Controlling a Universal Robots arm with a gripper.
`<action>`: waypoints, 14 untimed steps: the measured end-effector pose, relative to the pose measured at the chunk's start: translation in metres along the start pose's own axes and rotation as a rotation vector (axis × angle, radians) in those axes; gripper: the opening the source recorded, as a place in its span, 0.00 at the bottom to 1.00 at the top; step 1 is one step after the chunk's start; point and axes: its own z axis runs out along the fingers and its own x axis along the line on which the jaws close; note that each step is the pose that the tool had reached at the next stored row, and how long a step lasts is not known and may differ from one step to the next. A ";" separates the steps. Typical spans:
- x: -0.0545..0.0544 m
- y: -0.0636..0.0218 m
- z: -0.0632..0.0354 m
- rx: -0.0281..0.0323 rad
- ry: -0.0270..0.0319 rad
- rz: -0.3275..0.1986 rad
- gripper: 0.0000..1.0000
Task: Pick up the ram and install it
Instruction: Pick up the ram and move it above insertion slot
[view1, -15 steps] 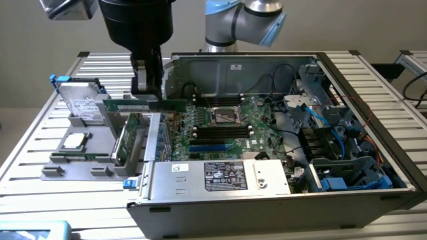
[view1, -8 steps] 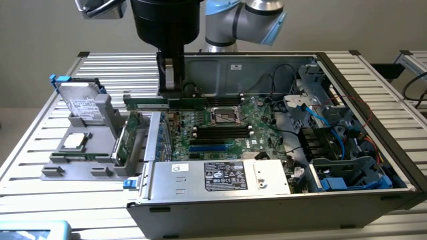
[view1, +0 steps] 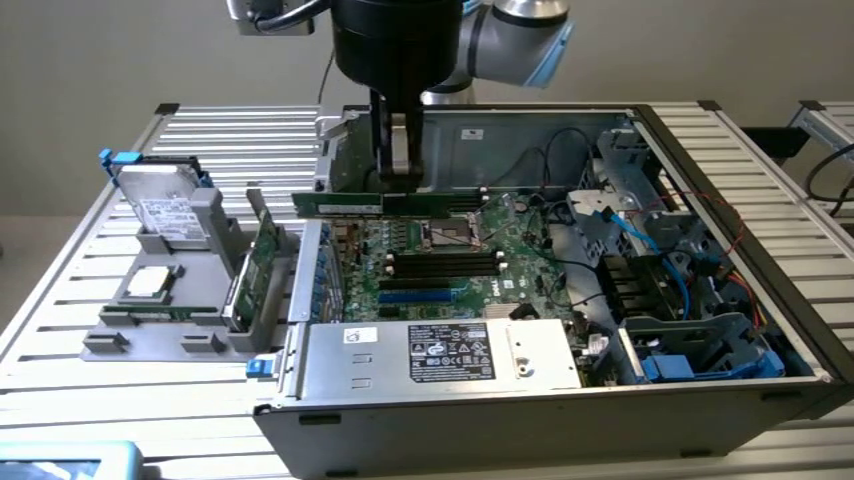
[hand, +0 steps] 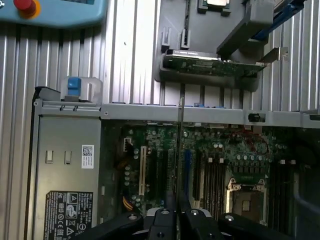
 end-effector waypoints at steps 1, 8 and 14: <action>-0.001 -0.0036 0.0002 0.0000 0.0018 0.000 0.14; -0.016 -0.0230 0.0066 -0.0004 0.0170 0.001 0.14; -0.033 -0.0413 0.0142 -0.0006 0.0262 0.001 0.14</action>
